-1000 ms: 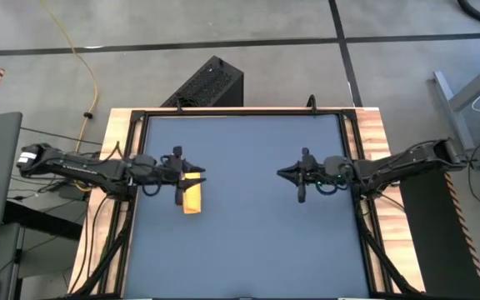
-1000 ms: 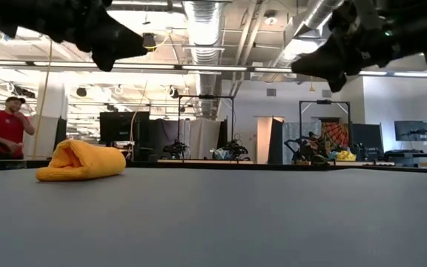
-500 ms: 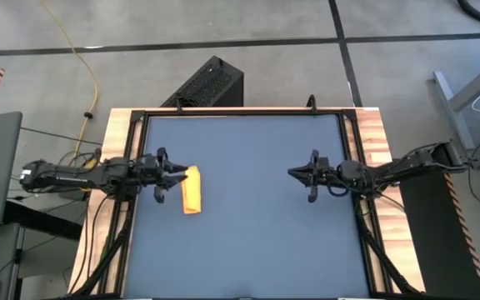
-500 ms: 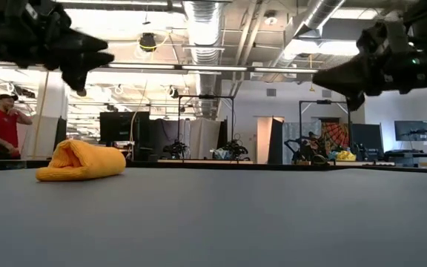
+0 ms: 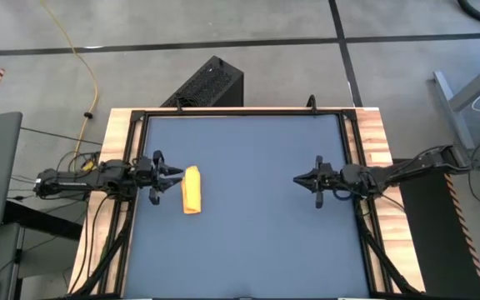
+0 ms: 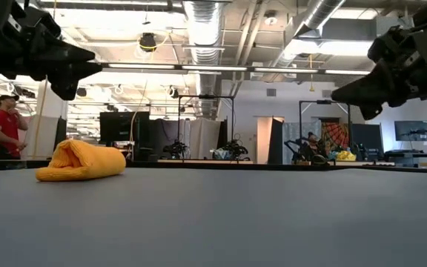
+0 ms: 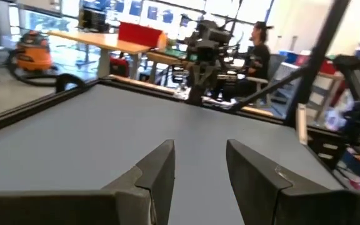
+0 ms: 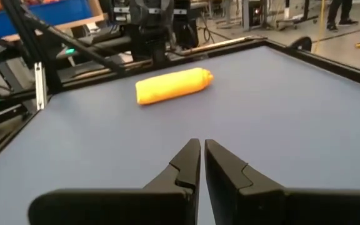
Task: Roll towel
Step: Return to Home Position
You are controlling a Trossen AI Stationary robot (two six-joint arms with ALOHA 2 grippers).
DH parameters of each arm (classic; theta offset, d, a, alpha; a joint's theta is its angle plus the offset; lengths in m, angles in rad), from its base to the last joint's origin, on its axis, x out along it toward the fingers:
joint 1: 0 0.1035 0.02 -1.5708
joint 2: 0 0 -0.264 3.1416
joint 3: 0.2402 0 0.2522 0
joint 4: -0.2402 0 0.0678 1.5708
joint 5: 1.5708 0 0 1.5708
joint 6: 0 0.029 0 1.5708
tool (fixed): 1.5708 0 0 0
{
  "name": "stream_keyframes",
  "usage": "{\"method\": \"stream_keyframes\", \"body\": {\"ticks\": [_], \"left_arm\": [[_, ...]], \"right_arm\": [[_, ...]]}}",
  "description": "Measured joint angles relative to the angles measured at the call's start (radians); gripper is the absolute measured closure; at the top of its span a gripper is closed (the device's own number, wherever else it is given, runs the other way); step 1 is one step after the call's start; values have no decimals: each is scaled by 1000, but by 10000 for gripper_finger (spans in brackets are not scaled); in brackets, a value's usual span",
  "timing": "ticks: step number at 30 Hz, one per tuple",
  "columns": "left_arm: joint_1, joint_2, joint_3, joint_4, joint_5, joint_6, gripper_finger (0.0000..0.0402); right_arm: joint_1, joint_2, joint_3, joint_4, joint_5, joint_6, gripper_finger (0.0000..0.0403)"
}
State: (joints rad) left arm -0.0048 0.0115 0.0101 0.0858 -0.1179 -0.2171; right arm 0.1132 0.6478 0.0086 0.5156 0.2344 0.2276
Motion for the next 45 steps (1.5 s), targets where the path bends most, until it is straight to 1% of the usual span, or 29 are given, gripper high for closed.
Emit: {"method": "stream_keyframes", "body": {"ticks": [3, 6, 8, 11, 13, 17, 20, 45], "left_arm": [[0, 14, 0, 12, 41, 2, 269], [-1, 22, -1, -1, 90, -8, 269], [-1, 23, -1, -15, 104, -11, 269], [0, 23, -1, -61, 78, -11, 269], [0, 28, -1, -54, 82, -56, 269], [-2, 28, -2, -55, 87, -196, 269], [-2, 28, -2, -54, 87, -241, 269], [-2, 28, -3, -54, 85, -235, 269]], "right_arm": [[3, -57, 0, -89, 25, 17, 353], [2, -80, 0, -143, 93, 103, 353], [2, -85, 0, -166, 130, 145, 353], [2, -85, 0, -180, 132, 164, 353], [2, -85, -1, -187, 132, 165, 353], [2, -85, -1, -200, 132, 165, 353], [2, -85, -1, -203, 132, 165, 353], [2, -85, -2, -201, 131, 165, 353]]}}
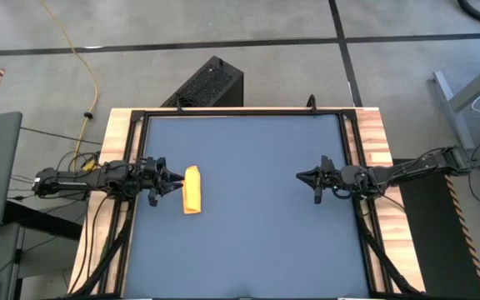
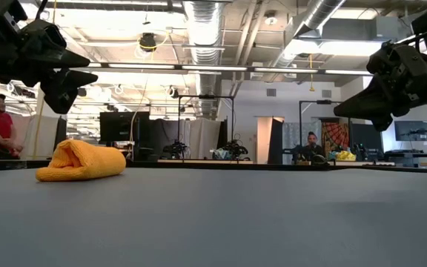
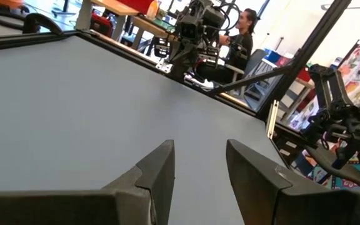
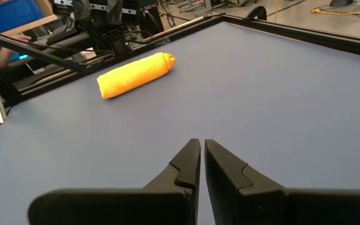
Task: Roll towel
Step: Return to Home Position
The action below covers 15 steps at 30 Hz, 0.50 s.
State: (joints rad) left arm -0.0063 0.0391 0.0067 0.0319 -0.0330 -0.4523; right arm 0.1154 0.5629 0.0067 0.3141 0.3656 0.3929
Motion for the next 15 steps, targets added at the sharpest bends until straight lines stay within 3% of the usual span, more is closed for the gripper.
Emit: {"method": "stream_keyframes", "body": {"ticks": [15], "left_arm": [[0, 0, 0, 0, 0, 0, 269]], "right_arm": [[0, 0, 0, 0, 0, 0, 353]]}}
